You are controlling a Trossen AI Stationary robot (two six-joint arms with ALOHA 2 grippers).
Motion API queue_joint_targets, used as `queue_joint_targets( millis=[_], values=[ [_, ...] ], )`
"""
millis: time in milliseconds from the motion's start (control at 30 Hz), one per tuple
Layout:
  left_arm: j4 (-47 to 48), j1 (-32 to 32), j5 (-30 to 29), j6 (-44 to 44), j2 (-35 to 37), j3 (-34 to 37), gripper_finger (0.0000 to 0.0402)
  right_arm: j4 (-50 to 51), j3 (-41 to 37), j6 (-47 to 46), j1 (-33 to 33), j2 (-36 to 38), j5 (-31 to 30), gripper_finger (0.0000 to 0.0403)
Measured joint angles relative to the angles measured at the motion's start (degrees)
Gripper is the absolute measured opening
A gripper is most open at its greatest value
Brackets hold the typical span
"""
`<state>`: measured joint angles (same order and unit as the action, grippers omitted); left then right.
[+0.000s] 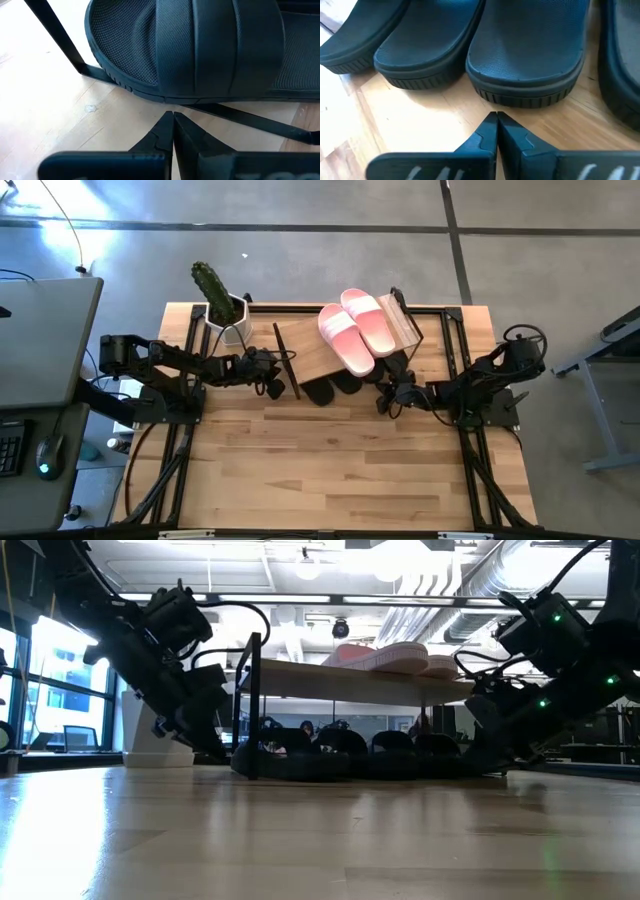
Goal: Pick and place slides into the shelf
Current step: Adjust the black slides under the shelf
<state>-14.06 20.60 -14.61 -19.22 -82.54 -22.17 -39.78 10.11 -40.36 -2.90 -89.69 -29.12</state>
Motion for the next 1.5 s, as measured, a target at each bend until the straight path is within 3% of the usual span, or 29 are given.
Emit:
queue_joint_targets(
  millis=[433,733,1300,1500],
  values=[
    [-3.7,0.0,-1.4,1.4,-0.1,0.1,0.0001,-0.1,0.0,0.3,-0.1,0.0,0.2,0.0000],
    [-7.0,0.0,-1.5,0.8,-4.5,0.2,0.0001,-0.1,0.0,0.8,-0.1,0.0,0.2,0.0000],
    [-9.5,0.1,-9.0,-0.8,-5.9,0.1,0.0000,0.1,0.0,0.5,-0.1,0.0,0.2,0.0000],
    [-9.6,0.0,-9.2,-0.9,-5.9,0.1,0.0000,0.1,0.0,0.3,-0.1,0.0,0.3,0.0000]
  ],
)
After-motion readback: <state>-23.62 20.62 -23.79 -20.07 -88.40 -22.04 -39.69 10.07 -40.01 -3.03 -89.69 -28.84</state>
